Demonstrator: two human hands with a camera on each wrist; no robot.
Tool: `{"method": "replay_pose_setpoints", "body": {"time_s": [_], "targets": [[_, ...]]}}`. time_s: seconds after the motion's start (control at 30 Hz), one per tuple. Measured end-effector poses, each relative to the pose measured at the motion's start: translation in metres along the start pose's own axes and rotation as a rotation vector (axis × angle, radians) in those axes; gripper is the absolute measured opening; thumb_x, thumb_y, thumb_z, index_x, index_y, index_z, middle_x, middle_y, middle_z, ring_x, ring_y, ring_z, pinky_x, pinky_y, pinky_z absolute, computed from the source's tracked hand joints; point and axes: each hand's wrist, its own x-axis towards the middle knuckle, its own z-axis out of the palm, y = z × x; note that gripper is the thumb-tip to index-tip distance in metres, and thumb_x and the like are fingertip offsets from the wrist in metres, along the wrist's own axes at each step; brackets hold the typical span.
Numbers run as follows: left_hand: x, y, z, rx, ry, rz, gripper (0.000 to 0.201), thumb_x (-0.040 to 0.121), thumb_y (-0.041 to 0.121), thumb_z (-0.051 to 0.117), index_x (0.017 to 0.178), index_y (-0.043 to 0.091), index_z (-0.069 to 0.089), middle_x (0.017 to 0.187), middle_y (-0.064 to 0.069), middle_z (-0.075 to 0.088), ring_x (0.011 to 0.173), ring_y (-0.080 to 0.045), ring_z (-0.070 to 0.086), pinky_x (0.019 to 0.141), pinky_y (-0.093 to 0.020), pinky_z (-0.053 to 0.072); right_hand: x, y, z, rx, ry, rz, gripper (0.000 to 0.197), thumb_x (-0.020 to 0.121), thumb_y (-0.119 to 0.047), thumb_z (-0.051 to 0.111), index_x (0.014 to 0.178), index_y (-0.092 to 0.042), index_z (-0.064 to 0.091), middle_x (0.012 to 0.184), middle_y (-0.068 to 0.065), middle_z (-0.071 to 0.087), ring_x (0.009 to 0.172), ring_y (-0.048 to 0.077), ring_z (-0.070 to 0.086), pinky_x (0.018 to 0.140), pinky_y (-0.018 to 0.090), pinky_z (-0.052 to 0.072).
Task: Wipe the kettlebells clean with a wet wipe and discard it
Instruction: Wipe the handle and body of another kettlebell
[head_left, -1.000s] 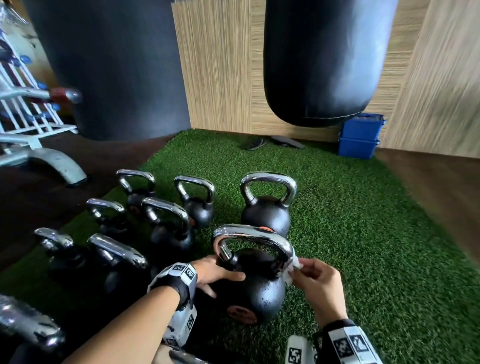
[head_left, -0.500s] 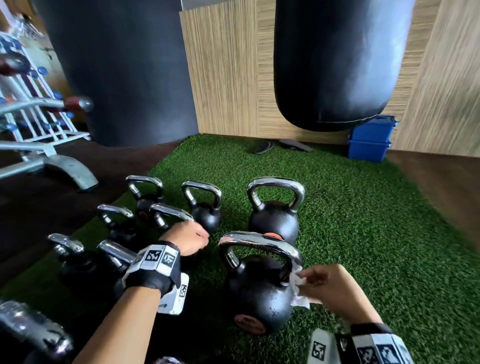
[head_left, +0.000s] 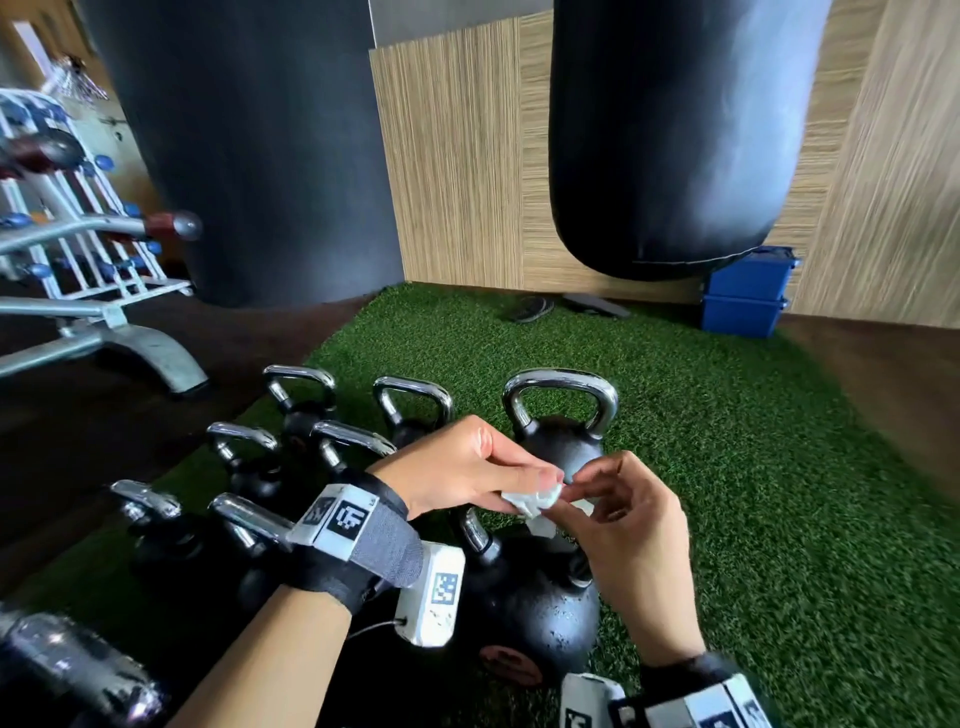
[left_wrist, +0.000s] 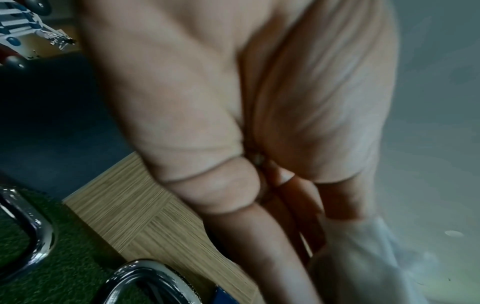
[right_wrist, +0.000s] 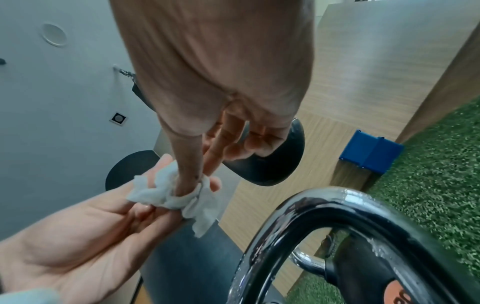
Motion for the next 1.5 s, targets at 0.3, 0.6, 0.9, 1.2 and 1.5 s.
{"method": "replay_pose_setpoints", "body": {"time_s": [0.3,0.6,0.9,1.2,1.5], "targets": [[0.007,-0.024,-0.022,0.045,0.035,0.175,0.029,0.084,0.028,0.081,0.11,0.018,0.079,0.098,-0.02,0.076,0.069,-0.012,0.058,0.061,-0.016,0.042,-0.001,0.024,0.0,0.08,-0.014,0.039,0.047,0.062,-0.033,0.09,0.099,-0.031,0.063,0.081,-0.006,0.063,0.06,0.008,0.055,0.054,0.018,0.046],[0.025,-0.062,-0.006,0.447,0.284,0.304,0.036,0.075,0.054,0.08,0.107,0.037,0.077,0.107,0.026,0.072,0.104,0.009,0.067,0.097,-0.015,0.051,-0.028,0.118,-0.003,-0.133,-0.241,0.534,0.057,0.065,-0.022,0.09,0.112,-0.029,0.059,0.099,-0.005,0.07,0.085,0.015,0.07,0.079,0.034,0.055],[0.017,-0.083,-0.014,0.478,0.355,0.358,0.027,0.09,0.033,0.074,0.116,0.025,0.075,0.121,0.019,0.069,0.114,0.009,0.062,0.102,-0.011,0.045,-0.037,0.133,0.012,-0.195,-0.213,0.488,0.04,0.055,-0.055,0.083,0.08,-0.027,0.07,0.081,-0.002,0.072,0.077,0.017,0.068,0.073,0.032,0.054],[0.003,-0.117,-0.03,0.235,0.451,0.239,0.026,0.098,0.021,0.064,0.123,0.018,0.07,0.11,0.029,0.07,0.111,0.008,0.064,0.092,-0.005,0.047,-0.041,0.194,0.028,-0.1,-0.154,0.544,0.066,0.033,-0.084,0.077,0.093,-0.07,0.053,0.094,-0.011,0.067,0.09,0.012,0.069,0.079,0.044,0.059],[0.004,-0.151,-0.043,0.347,0.436,0.129,0.026,0.101,0.006,0.056,0.112,0.019,0.076,0.081,0.039,0.067,0.078,0.022,0.054,0.076,-0.002,0.04,-0.041,0.193,0.027,-0.166,-0.182,0.547,0.066,0.033,-0.084,0.077,0.092,-0.071,0.05,0.094,-0.018,0.062,0.083,0.002,0.063,0.077,0.035,0.057]]}}
